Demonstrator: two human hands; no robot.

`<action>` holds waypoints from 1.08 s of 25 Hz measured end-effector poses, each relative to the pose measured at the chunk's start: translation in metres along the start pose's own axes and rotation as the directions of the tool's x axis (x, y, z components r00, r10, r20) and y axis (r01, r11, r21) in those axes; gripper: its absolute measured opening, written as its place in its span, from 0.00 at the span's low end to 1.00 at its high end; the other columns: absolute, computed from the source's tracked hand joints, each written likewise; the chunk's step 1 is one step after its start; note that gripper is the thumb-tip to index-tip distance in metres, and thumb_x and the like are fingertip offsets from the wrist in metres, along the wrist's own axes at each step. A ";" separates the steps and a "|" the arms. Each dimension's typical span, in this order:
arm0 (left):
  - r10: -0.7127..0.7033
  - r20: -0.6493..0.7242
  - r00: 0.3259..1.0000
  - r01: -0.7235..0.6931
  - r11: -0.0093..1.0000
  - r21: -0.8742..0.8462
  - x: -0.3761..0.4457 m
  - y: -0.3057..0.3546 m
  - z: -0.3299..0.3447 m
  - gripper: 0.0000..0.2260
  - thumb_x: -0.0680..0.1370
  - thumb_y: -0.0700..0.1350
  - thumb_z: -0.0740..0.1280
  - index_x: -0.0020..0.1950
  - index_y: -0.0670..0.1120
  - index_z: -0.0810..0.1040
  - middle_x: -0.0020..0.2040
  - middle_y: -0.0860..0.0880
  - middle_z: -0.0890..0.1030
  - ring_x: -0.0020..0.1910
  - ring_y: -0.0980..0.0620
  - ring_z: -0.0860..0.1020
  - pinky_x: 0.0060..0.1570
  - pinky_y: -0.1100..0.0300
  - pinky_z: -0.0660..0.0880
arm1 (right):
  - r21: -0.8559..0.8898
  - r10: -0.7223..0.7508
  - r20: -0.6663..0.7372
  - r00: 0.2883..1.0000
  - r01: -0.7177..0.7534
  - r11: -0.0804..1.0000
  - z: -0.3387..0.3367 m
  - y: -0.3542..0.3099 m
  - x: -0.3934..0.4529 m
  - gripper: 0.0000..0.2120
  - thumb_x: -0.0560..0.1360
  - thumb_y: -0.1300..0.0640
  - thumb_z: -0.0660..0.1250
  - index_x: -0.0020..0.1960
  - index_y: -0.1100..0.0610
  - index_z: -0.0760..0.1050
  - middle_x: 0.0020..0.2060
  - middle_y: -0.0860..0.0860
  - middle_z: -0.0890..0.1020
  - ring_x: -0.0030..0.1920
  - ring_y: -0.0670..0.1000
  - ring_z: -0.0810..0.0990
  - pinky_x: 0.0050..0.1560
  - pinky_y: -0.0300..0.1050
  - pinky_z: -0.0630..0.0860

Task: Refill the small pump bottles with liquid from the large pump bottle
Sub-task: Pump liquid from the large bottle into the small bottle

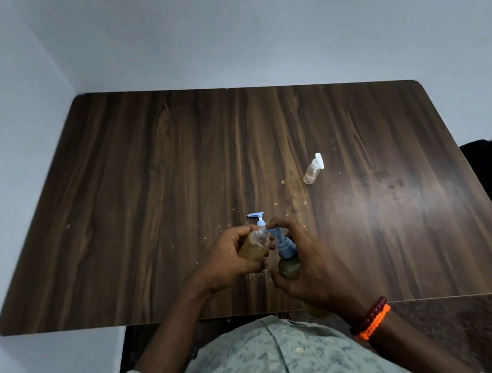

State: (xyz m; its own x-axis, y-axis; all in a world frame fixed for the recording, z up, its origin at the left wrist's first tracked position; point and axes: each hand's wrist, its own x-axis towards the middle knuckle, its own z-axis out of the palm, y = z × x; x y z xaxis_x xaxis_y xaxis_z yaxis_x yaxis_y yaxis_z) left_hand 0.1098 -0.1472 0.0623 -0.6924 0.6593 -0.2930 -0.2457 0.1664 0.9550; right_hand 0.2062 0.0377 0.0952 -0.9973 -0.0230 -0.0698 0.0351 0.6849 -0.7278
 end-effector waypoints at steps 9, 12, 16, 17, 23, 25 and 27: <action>-0.042 0.014 0.999 0.042 0.999 0.026 0.003 0.000 -0.002 0.22 0.72 0.31 0.75 0.63 0.49 0.81 0.58 0.48 0.86 0.58 0.46 0.84 0.58 0.46 0.83 | 0.021 -0.006 -0.015 1.000 0.006 1.000 -0.002 -0.001 0.005 0.30 0.74 0.54 0.77 0.70 0.48 0.66 0.50 0.47 0.82 0.44 0.49 0.82 0.43 0.48 0.83; -0.025 -0.002 1.000 0.025 0.999 0.023 0.005 0.001 -0.005 0.22 0.73 0.29 0.74 0.63 0.47 0.81 0.58 0.42 0.85 0.57 0.41 0.84 0.56 0.45 0.83 | 0.009 -0.004 0.033 0.999 0.004 1.000 -0.004 -0.001 0.007 0.36 0.73 0.53 0.77 0.75 0.47 0.63 0.54 0.47 0.82 0.46 0.48 0.82 0.45 0.43 0.82; -0.024 0.008 1.000 0.024 0.998 0.059 0.003 0.000 -0.006 0.20 0.73 0.30 0.75 0.61 0.49 0.82 0.58 0.45 0.85 0.58 0.44 0.84 0.57 0.44 0.84 | 0.020 -0.062 0.068 0.996 0.061 0.998 -0.009 0.002 0.012 0.31 0.73 0.54 0.78 0.71 0.49 0.67 0.56 0.48 0.81 0.47 0.46 0.82 0.46 0.37 0.79; -0.025 0.004 1.000 0.024 0.999 0.045 0.002 0.000 -0.006 0.21 0.73 0.30 0.75 0.62 0.48 0.82 0.58 0.45 0.85 0.58 0.45 0.84 0.57 0.45 0.84 | 0.015 -0.073 0.062 0.995 0.073 0.997 -0.009 0.001 0.013 0.31 0.73 0.54 0.78 0.72 0.49 0.67 0.58 0.49 0.81 0.49 0.47 0.82 0.47 0.39 0.80; 0.034 -0.029 0.999 -0.032 0.998 0.044 0.003 0.002 -0.016 0.25 0.71 0.28 0.75 0.64 0.47 0.82 0.59 0.45 0.86 0.57 0.44 0.85 0.56 0.51 0.84 | -0.042 -0.033 0.109 0.993 0.038 0.998 -0.004 0.006 0.020 0.40 0.72 0.53 0.80 0.78 0.52 0.63 0.66 0.47 0.70 0.62 0.45 0.73 0.63 0.43 0.78; 0.017 -0.058 0.998 -0.015 0.999 0.028 -0.001 0.002 -0.020 0.27 0.71 0.28 0.76 0.60 0.56 0.84 0.57 0.49 0.87 0.56 0.48 0.85 0.55 0.55 0.84 | -0.101 -0.033 0.142 0.989 0.048 0.994 -0.004 0.006 0.028 0.33 0.72 0.50 0.79 0.74 0.48 0.69 0.59 0.43 0.68 0.53 0.40 0.71 0.54 0.34 0.75; 0.003 -0.082 0.997 -0.001 1.000 0.029 -0.007 0.004 -0.026 0.27 0.71 0.30 0.77 0.58 0.61 0.84 0.55 0.55 0.87 0.55 0.54 0.85 0.53 0.60 0.83 | -0.103 -0.051 0.162 0.986 0.068 0.992 -0.008 0.007 0.037 0.30 0.73 0.50 0.78 0.71 0.46 0.72 0.56 0.42 0.69 0.52 0.37 0.70 0.49 0.27 0.71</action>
State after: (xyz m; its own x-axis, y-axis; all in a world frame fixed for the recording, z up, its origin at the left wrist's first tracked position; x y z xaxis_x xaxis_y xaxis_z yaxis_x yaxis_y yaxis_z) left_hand 0.0964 -0.1706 0.0666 -0.7464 0.5978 -0.2926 -0.2250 0.1872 0.9562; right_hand 0.1688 0.0473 0.0926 -0.9742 -0.1752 -0.1421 -0.0396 0.7531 -0.6568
